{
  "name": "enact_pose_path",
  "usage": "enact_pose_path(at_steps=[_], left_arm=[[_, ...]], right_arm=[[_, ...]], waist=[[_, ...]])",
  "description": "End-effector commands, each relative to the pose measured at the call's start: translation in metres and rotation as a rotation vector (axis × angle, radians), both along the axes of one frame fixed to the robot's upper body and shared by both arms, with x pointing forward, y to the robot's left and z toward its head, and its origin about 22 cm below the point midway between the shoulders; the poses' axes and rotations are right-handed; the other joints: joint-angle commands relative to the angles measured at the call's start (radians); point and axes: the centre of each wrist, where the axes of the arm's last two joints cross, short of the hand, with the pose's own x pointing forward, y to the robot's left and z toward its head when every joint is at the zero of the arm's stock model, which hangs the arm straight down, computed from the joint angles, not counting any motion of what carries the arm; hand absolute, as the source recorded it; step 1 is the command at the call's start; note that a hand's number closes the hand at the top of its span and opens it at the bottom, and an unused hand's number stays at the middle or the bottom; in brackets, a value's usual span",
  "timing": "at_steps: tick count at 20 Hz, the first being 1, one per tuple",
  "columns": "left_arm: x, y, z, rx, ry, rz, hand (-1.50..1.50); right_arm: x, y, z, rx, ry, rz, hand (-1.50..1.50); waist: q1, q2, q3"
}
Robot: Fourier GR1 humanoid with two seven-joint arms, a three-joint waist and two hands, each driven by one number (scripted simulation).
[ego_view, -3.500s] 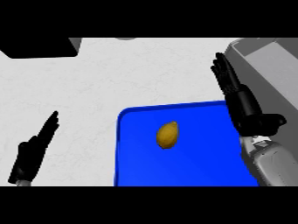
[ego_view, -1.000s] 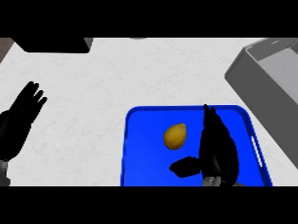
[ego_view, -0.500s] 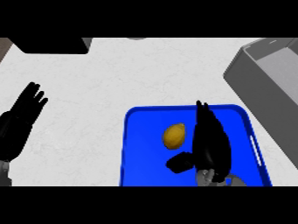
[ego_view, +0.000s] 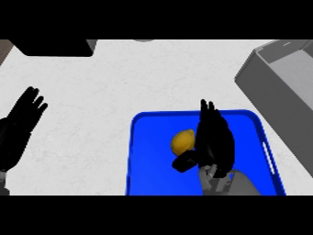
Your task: Pick the lemon from the tray and place it in the cardboard box
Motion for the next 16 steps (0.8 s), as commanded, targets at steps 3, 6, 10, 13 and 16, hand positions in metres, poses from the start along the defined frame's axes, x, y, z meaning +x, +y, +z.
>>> enact_pose_path(at_steps=[3, 6, 10, 13, 16], left_arm=[[0.0, 0.001, -0.006, -0.005, 0.011, 0.001, 0.0], [0.005, -0.005, 0.002, 0.0, 0.001, -0.008, 0.0], [0.005, 0.001, 0.01, -0.003, -0.009, 0.018, 0.0], [-0.002, -0.003, -0.013, -0.013, 0.024, -0.001, 0.0], [-0.002, -0.017, -0.003, -0.022, -0.003, 0.009, 0.0]], right_arm=[[0.017, 0.011, -0.003, -0.052, 0.151, -0.18, -1.5], [0.017, 0.011, -0.001, -0.052, 0.163, -0.162, -1.5], [0.022, 0.004, -0.007, -0.046, 0.2, -0.2, -1.5], [0.03, 0.012, -0.017, -0.078, 0.212, -0.196, -1.5], [0.03, 0.004, -0.016, -0.071, 0.231, -0.213, -1.5]], waist=[[0.006, 0.002, 0.0], [-0.003, -0.001, 0.0], [-0.007, -0.001, 0.001], [0.003, 0.001, -0.001], [-0.004, -0.001, 0.001]])
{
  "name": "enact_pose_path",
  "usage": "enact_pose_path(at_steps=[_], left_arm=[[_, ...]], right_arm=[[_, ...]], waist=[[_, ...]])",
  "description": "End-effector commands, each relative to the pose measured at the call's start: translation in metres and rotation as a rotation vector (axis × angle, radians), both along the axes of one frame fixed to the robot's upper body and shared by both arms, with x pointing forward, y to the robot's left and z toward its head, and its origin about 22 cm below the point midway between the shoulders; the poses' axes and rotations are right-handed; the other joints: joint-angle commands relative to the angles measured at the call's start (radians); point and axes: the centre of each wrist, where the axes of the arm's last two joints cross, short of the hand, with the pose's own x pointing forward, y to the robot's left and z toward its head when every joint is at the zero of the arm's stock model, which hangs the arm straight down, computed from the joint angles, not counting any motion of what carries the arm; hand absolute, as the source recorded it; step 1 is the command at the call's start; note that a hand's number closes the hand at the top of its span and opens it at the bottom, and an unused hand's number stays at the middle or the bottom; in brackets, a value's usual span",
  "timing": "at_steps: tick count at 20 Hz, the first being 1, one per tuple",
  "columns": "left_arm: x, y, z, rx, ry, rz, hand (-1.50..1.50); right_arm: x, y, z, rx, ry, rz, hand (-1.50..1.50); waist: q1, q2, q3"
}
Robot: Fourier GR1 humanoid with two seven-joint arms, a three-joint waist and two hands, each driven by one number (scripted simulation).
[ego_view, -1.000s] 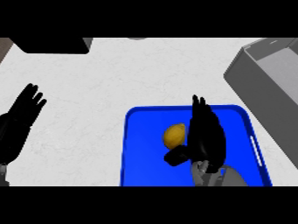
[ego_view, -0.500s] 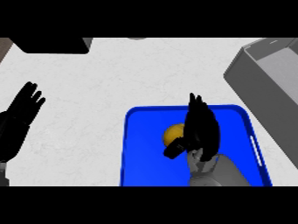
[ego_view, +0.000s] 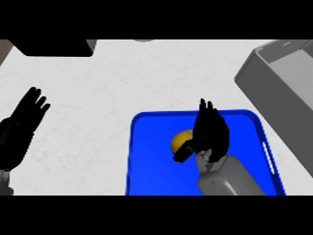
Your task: Pick the lemon from the tray and place it in the cardboard box
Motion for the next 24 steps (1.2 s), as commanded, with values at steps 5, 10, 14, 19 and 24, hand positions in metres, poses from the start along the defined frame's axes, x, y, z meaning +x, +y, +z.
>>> enact_pose_path(at_steps=[5, 10, 14, 19, 24], left_arm=[[-0.006, 0.006, 0.006, -0.006, 0.019, -0.026, 0.0], [-0.005, 0.01, 0.0, -0.001, 0.004, 0.022, 0.0], [-0.01, 0.003, 0.005, 0.003, 0.01, -0.004, 0.0], [-0.012, -0.006, 0.0, -0.007, -0.001, -0.023, 0.0], [-0.009, 0.009, -0.006, -0.005, 0.003, 0.0, 0.0]], right_arm=[[0.005, 0.013, -0.005, -0.04, 0.143, -0.167, -1.5], [0.015, 0.008, -0.002, -0.045, 0.184, -0.169, -1.5], [0.004, 0.015, -0.022, -0.039, 0.207, -0.169, -1.5], [0.01, 0.016, -0.023, -0.032, 0.201, -0.167, -1.5], [0.004, 0.017, -0.035, -0.058, 0.206, -0.161, -1.5]], waist=[[0.008, 0.0, 0.0], [0.001, -0.001, 0.0], [0.005, -0.002, 0.001], [0.004, 0.0, 0.001], [0.0, 0.001, 0.001]])
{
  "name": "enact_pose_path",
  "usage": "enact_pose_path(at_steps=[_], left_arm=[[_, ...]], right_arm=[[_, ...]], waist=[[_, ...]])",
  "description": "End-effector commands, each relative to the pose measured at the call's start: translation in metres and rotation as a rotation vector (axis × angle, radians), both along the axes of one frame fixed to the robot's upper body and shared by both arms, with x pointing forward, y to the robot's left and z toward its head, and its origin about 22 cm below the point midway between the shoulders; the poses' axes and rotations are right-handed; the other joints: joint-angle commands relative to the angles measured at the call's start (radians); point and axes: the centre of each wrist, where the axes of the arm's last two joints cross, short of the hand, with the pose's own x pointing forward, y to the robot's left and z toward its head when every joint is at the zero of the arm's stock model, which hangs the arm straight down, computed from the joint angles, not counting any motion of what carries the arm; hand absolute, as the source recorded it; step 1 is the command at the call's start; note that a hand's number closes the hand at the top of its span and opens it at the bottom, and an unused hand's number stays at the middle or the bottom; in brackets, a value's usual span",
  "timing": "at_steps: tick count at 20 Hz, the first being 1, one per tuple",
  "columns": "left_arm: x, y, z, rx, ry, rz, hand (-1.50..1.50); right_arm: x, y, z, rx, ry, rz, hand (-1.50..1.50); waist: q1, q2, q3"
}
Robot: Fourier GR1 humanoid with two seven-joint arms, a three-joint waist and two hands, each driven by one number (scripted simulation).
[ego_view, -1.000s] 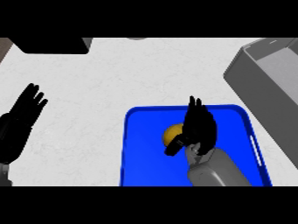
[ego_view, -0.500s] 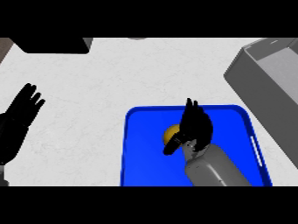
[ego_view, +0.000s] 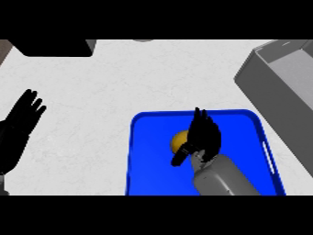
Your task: Pick the lemon from the tray and place it in the cardboard box
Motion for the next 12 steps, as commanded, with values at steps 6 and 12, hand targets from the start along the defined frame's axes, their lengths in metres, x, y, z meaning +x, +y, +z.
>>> enact_pose_path(at_steps=[6, 12], left_arm=[[0.012, 0.002, -0.003, 0.005, -0.011, 0.001, 0.0], [-0.001, -0.003, 0.0, 0.0, -0.006, -0.005, 0.0]], right_arm=[[0.001, 0.026, 0.011, -0.094, 0.014, -0.101, 1.5], [0.011, 0.004, -0.007, -0.094, -0.015, -0.095, 1.5]], waist=[[-0.002, 0.002, 0.0], [-0.003, 0.0, 0.001]])
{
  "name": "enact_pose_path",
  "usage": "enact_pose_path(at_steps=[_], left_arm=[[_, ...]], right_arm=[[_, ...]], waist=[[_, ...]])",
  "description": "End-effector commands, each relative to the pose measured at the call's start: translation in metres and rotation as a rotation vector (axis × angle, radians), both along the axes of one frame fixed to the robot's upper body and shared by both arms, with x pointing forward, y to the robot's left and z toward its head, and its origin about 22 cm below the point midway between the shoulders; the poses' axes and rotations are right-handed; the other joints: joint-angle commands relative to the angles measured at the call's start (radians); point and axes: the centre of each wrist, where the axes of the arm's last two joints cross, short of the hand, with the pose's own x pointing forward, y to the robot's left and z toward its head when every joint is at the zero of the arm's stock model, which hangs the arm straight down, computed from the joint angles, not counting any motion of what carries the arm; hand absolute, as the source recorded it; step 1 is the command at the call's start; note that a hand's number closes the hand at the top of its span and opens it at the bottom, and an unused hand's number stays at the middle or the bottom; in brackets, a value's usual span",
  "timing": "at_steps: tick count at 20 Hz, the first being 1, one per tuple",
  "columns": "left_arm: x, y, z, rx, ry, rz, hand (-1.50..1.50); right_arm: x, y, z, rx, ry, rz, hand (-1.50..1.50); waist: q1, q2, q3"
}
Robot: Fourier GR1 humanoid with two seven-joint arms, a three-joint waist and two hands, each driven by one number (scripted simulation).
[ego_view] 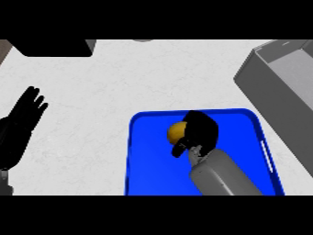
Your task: Pick the lemon from the tray and place it in the cardboard box
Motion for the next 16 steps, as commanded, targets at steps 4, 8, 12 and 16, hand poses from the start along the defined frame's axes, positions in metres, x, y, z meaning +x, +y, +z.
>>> enact_pose_path(at_steps=[4, 8, 12, 16], left_arm=[[-0.001, -0.005, -0.006, 0.001, -0.006, -0.001, 0.0], [0.003, -0.001, 0.015, 0.01, -0.015, -0.05, 0.0], [-0.006, -0.006, 0.004, 0.009, -0.008, 0.004, 0.0], [0.004, 0.003, 0.006, -0.001, -0.008, -0.009, 0.0]], right_arm=[[0.048, -0.073, 0.022, -0.019, 0.032, 0.224, 1.5], [0.076, -0.113, 0.015, -0.039, 0.014, 0.373, 1.5], [0.095, -0.113, 0.026, -0.119, -0.047, 0.389, 1.5], [0.097, -0.11, 0.051, -0.171, -0.166, 0.411, 1.5]], waist=[[0.002, 0.005, 0.001], [0.026, 0.011, 0.003], [0.011, 0.004, 0.001], [0.002, 0.002, 0.001]])
